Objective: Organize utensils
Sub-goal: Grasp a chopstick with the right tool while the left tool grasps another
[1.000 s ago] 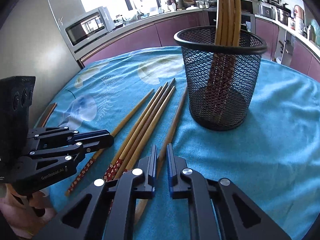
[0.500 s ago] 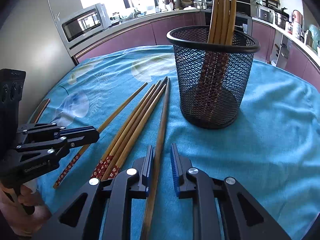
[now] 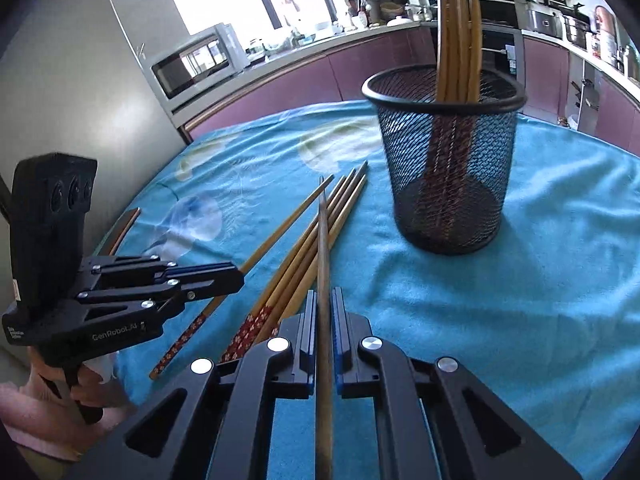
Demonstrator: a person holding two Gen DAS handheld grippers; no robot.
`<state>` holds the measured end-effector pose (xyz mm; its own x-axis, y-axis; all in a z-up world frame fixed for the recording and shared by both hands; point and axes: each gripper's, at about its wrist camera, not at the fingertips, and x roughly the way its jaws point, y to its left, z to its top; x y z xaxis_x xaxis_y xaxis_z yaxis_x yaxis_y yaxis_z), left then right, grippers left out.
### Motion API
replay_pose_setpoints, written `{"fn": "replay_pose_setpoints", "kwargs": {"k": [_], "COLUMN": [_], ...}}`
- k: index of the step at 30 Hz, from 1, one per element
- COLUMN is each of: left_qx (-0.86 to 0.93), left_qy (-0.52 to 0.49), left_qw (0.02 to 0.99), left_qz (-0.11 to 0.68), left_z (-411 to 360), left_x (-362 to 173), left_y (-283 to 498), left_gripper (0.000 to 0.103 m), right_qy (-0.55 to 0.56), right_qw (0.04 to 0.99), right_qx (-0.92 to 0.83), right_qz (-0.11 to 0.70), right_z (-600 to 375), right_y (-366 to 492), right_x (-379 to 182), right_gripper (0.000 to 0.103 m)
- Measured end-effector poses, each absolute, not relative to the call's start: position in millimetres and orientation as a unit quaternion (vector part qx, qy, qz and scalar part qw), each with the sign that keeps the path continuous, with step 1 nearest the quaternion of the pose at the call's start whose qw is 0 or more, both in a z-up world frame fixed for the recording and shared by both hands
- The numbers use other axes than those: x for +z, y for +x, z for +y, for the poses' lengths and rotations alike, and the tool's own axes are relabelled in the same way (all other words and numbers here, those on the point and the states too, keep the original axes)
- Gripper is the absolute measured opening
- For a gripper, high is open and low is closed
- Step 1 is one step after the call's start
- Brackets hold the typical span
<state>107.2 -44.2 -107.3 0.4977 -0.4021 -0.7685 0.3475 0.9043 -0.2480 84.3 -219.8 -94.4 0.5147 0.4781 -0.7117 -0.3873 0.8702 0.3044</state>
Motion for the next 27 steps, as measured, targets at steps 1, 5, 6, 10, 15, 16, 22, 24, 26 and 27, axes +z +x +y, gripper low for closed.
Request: {"fn": "replay_pose_setpoints", "kwargs": {"k": [1,5,6,10,15,16,22,24,26,27], "left_qx": [-0.217,-0.221,-0.220,-0.223,-0.223,-0.222,-0.223,-0.227,-0.234,-0.237], "left_qy": [-0.029,-0.022,-0.019,-0.013,-0.002,0.000,-0.009,-0.015,-0.022,-0.024], "left_qw": [0.864,0.859,0.859,0.857,0.856,0.856,0.859,0.861,0.864,0.865], "left_qz": [0.454,0.461,0.463,0.465,0.466,0.467,0.461,0.454,0.446,0.441], "left_z": [-44.6,-47.0,-47.8,-50.5,-57.9,-59.3,-58.3,-55.7,-52.9,-51.4], "left_x": [-108.5,-112.5,-113.4,-114.2,-114.0,-113.7,-106.8,-100.8,-93.7,-88.9], "left_y": [107.4,109.2,110.3,116.5,128.4,130.2,132.3,131.2,129.9,128.8], "left_gripper": [0.008,0.008,0.008,0.011,0.013,0.013,0.008,0.008,0.008,0.008], "right_qy": [0.050,0.027,0.023,0.008,-0.003,-0.002,0.020,0.029,0.039,0.045], "right_qw": [0.867,0.860,0.861,0.863,0.864,0.863,0.871,0.876,0.879,0.881], "right_qx": [0.249,0.246,0.244,0.240,0.240,0.241,0.243,0.244,0.248,0.249], "right_qz": [0.429,0.446,0.446,0.445,0.443,0.444,0.427,0.415,0.405,0.399], "right_z": [-218.3,-213.1,-211.4,-204.5,-198.5,-198.9,-213.8,-220.7,-226.0,-229.5], "right_y": [84.2,86.5,88.0,99.1,115.0,116.7,110.8,106.1,102.6,101.0], "right_x": [-95.1,-99.4,-98.4,-97.7,-99.4,-99.7,-91.8,-84.7,-77.8,-73.5], "right_gripper": [0.006,0.007,0.008,0.015,0.012,0.010,0.006,0.006,0.006,0.006]}}
